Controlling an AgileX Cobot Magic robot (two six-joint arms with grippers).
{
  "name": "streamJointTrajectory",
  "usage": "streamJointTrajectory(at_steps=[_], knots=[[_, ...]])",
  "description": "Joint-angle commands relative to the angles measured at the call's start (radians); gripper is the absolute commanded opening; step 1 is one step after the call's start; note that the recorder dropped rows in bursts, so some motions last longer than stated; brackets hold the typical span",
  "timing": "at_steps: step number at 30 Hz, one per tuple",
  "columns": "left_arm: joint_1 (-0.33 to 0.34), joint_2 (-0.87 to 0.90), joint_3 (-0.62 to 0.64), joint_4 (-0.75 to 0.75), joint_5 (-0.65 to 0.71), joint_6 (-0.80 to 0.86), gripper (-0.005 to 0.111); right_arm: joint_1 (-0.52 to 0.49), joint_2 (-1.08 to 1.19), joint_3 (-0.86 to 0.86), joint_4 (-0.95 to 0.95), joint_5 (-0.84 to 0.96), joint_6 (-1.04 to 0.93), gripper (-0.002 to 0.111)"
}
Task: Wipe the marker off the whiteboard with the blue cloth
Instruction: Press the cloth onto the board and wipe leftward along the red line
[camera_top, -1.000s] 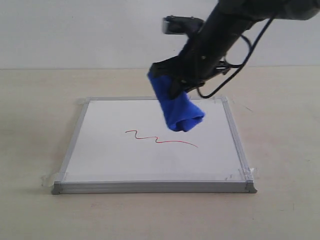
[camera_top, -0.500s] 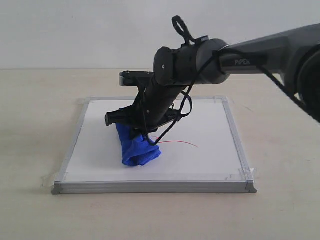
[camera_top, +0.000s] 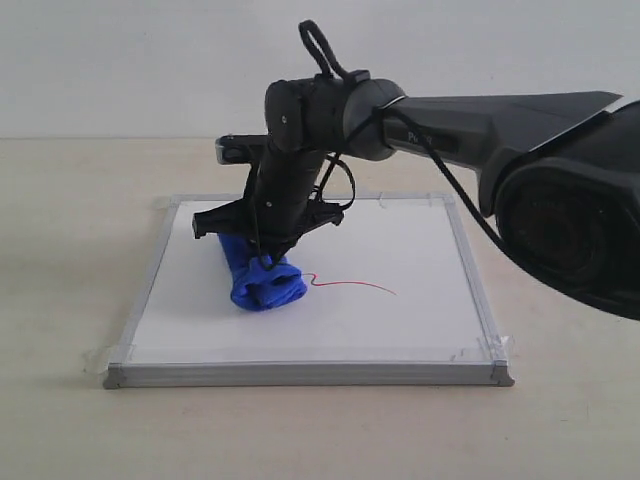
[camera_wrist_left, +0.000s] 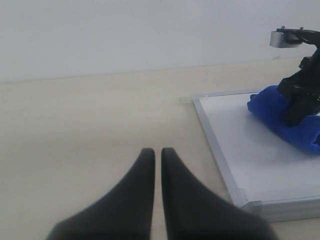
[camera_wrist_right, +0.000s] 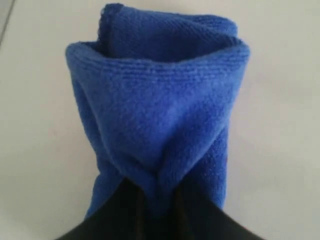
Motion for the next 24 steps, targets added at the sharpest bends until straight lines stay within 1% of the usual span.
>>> streamJointTrajectory(at_steps=[1, 4, 7, 9, 14, 16, 18, 20, 22, 23, 24], knots=[[-0.004, -0.003, 0.003, -0.006, 0.001, 0.002, 0.004, -0.029, 0.022, 0.008, -0.314, 0.138, 0.076, 0.0], [-0.004, -0.003, 0.003, -0.006, 0.001, 0.002, 0.004, -0.039, 0.01, 0.008, -0.364, 0.158, 0.086, 0.0], [-0.004, -0.003, 0.003, -0.006, 0.001, 0.002, 0.004, -0.039, -0.007, 0.008, -0.333, 0.127, 0.107, 0.0], [-0.004, -0.003, 0.003, -0.006, 0.001, 0.002, 0.004, -0.026, -0.012, 0.008, -0.243, 0.087, 0.057, 0.0], [-0.004, -0.003, 0.003, -0.006, 0.001, 0.002, 0.004, 0.038, -0.012, 0.008, 0.066, -0.088, -0.171, 0.0], [-0.004, -0.003, 0.003, -0.006, 0.001, 0.002, 0.004, 0.063, -0.012, 0.008, 0.117, -0.137, -0.211, 0.0], [-0.004, -0.003, 0.003, -0.006, 0.001, 0.002, 0.004, 0.078, -0.012, 0.008, 0.11, -0.155, -0.199, 0.0], [-0.004, -0.003, 0.003, -0.006, 0.001, 0.002, 0.004, 0.076, -0.012, 0.008, 0.042, -0.143, -0.126, 0.0], [-0.004, -0.003, 0.003, -0.006, 0.001, 0.002, 0.004, 0.065, -0.012, 0.008, -0.072, -0.1, -0.05, 0.0], [-0.004, -0.003, 0.003, -0.006, 0.001, 0.002, 0.004, 0.048, -0.012, 0.008, -0.204, -0.044, 0.031, 0.0], [-0.004, -0.003, 0.003, -0.006, 0.001, 0.002, 0.004, 0.035, -0.012, 0.008, -0.265, -0.01, 0.067, 0.0]])
